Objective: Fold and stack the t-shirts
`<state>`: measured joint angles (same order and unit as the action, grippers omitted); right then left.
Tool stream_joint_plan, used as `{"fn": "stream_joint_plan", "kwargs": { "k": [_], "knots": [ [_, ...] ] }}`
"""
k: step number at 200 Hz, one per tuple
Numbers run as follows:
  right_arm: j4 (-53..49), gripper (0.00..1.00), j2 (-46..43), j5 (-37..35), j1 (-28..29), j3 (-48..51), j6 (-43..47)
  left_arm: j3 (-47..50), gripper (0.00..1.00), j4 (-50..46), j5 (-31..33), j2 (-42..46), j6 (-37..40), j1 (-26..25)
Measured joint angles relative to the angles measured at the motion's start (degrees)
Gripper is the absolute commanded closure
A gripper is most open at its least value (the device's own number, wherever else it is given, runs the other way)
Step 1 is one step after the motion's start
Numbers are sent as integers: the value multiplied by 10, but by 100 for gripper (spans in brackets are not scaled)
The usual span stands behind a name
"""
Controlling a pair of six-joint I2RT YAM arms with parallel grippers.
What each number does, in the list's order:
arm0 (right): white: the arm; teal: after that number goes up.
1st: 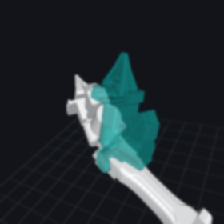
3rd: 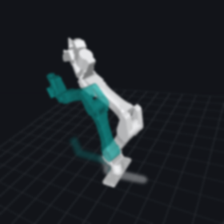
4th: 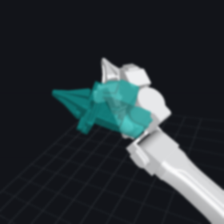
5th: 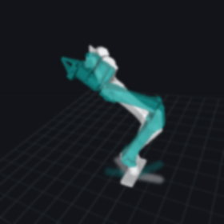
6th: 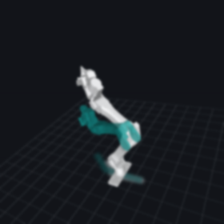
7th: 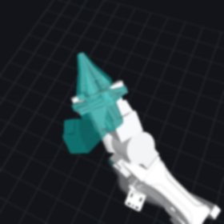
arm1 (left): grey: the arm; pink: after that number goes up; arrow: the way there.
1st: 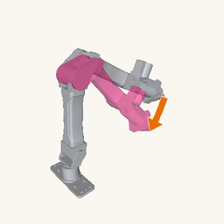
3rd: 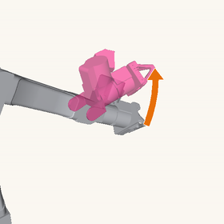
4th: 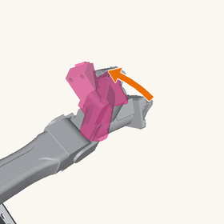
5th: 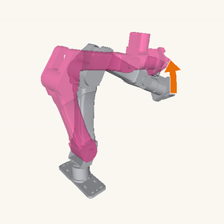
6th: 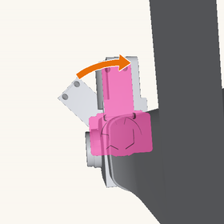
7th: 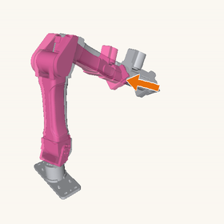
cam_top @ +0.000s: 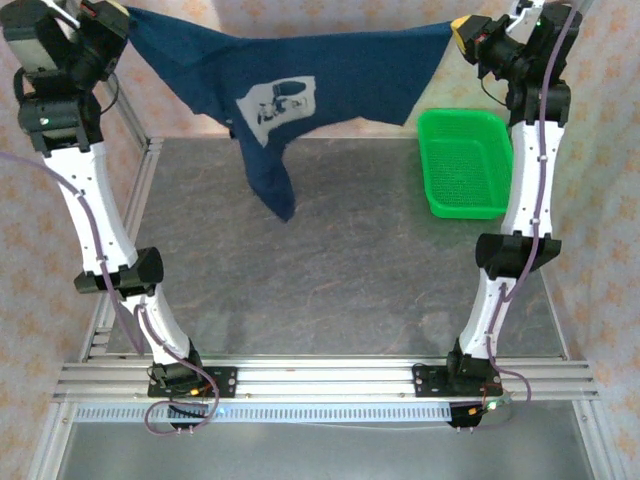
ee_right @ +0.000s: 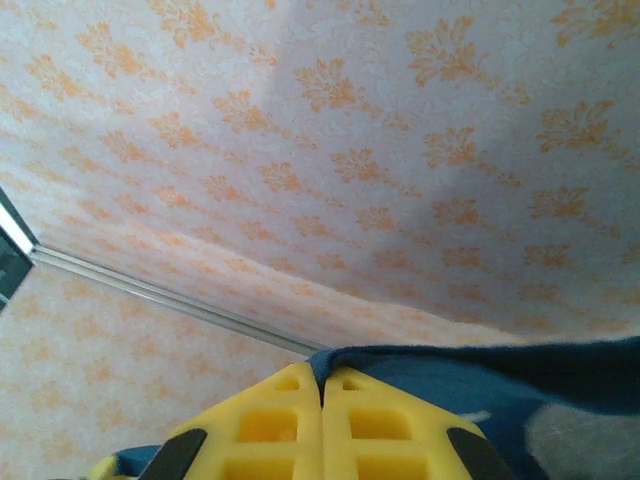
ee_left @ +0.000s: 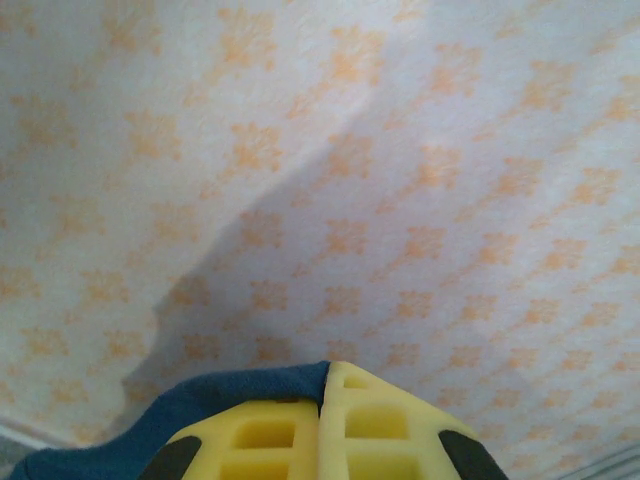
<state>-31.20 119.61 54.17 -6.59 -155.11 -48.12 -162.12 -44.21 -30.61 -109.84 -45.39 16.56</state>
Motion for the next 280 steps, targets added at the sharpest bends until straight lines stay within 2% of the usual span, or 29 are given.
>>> {"fn": "stream_joint_plan", "kwargs": {
  "k": [13,24,33,56,88,112,134,167,207,280],
  "knots": [
    [-32,100,-20,-2,-1,21,38,22,100,-10,-5,33,25,0],
    [-59,100,-57,-6,-2,77,74,78,100,-20,-6,78,51,-2],
    [-75,100,-103,-13,-3,155,107,157,100,-20,-3,132,70,-3],
    [-70,100,-239,-34,-4,403,162,435,100,7,17,295,99,-4],
    [-52,100,-385,-64,-5,696,208,725,100,17,34,446,110,-4],
    [-55,100,-449,-92,-7,861,235,898,100,-3,57,516,115,-6],
    [-79,100,-486,-129,-7,956,257,1015,100,-40,79,566,111,-20],
    [-122,100,-558,-179,-8,1039,267,1133,100,-103,122,643,83,-26],
    [-160,100,-642,-223,-8,1138,245,1230,100,-160,162,720,28,-26],
    [-201,100,-644,-276,-7,1153,191,1248,100,-180,201,671,-13,-26]
  ]
}}
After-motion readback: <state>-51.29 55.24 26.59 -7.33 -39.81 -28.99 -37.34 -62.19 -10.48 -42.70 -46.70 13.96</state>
